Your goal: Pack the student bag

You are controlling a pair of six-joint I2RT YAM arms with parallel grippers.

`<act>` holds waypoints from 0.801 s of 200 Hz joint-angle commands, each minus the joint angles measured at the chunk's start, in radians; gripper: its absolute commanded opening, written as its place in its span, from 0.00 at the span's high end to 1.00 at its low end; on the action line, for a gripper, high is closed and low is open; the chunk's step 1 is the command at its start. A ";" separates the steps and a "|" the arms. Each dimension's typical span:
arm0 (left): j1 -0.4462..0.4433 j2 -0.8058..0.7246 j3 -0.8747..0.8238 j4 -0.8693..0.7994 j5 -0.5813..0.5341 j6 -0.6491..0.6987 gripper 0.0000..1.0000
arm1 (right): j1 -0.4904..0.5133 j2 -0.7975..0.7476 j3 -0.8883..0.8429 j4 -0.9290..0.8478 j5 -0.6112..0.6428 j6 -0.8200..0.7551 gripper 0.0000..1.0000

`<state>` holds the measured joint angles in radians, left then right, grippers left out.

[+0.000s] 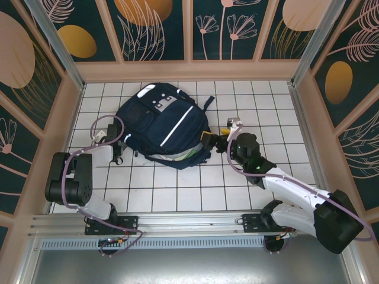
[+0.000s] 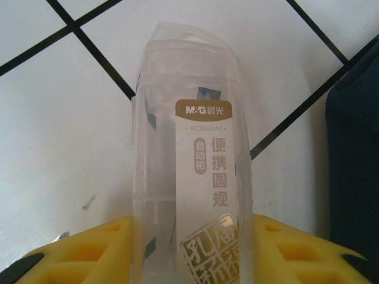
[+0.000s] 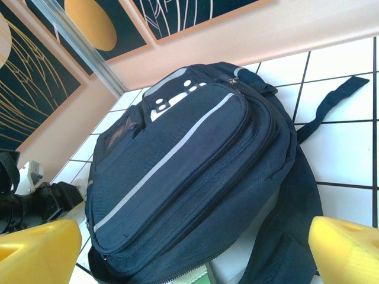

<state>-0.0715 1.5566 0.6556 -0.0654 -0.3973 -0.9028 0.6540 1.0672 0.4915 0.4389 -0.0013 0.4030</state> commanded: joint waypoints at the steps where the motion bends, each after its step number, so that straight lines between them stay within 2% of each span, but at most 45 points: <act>1: 0.004 -0.078 -0.008 -0.055 -0.002 -0.001 0.53 | -0.008 0.004 -0.014 0.045 -0.015 0.014 0.01; 48: 0.002 -0.250 -0.035 -0.100 0.079 0.025 0.54 | -0.013 0.042 -0.010 0.051 -0.020 0.018 0.01; 68: -0.027 -0.328 -0.045 -0.100 0.123 0.038 0.54 | -0.017 0.056 -0.011 0.059 -0.017 0.020 0.01; 107: -0.185 -0.409 0.016 -0.158 0.111 0.091 0.55 | -0.040 0.120 -0.006 0.079 -0.058 0.035 0.01; 129: -0.275 -0.444 0.012 -0.133 0.153 0.118 0.58 | -0.059 0.174 -0.001 0.106 -0.087 0.045 0.07; 160: -0.415 -0.504 -0.012 -0.121 0.154 0.148 0.58 | -0.102 0.284 0.055 0.115 -0.199 0.110 0.17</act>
<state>-0.4046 1.1069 0.6407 -0.1848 -0.2607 -0.8040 0.5747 1.2785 0.4950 0.5064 -0.0982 0.4564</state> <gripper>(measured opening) 0.441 0.863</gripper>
